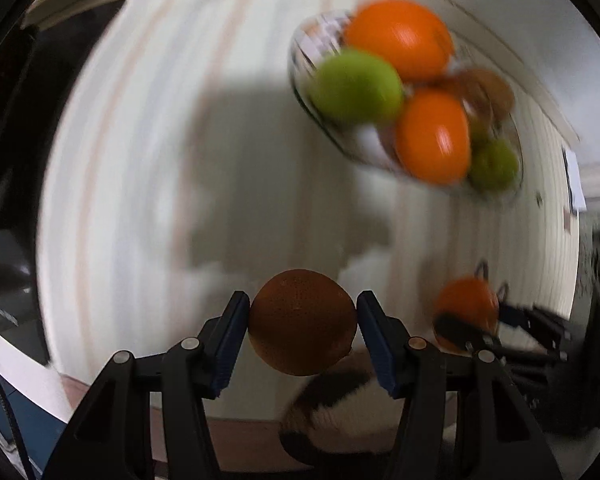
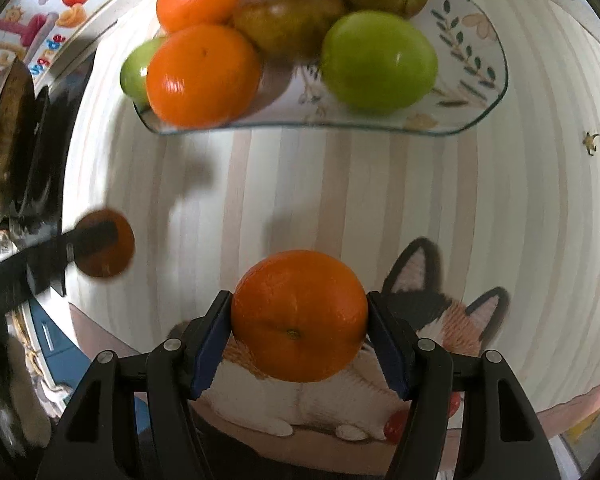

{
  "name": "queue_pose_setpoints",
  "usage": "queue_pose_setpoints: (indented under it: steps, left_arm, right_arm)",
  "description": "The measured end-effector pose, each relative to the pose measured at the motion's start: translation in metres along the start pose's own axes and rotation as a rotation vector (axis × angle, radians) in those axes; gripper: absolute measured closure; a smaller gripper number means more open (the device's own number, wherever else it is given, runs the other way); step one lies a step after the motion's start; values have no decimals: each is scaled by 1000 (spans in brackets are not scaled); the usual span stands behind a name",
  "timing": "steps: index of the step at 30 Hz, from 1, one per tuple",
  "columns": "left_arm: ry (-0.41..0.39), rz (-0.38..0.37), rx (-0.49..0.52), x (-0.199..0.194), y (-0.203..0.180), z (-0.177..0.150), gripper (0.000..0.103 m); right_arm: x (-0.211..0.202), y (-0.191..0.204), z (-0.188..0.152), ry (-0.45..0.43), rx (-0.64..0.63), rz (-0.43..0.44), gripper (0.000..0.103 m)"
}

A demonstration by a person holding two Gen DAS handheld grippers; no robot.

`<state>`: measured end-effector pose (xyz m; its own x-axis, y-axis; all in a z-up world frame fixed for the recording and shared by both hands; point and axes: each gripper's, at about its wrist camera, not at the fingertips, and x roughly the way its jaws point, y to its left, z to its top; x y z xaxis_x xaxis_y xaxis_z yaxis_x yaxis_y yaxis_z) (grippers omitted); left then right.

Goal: Organize fruits
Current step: 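Carry both fruits onto the white plate and open both tools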

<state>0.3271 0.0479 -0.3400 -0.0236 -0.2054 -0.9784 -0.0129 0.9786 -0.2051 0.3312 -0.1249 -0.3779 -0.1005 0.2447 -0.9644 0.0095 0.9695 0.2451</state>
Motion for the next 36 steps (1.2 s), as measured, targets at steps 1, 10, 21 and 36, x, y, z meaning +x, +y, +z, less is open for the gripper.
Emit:
queue_pose_setpoints:
  steps: [1, 10, 21, 36]
  left_arm:
    - [4, 5, 5, 4, -4, -4, 50]
    - [-2, 23, 19, 19, -11, -12, 48]
    - [14, 25, 17, 28, -10, 1, 49]
    - [3, 49, 30, 34, -35, 2, 49]
  right_arm:
    - [3, 1, -2, 2, -2, -7, 35]
    - [10, 3, -8, 15, 20, -2, 34]
    - [2, -27, -22, 40, 71, 11, 34]
    - [-19, -40, -37, 51, 13, 8, 24]
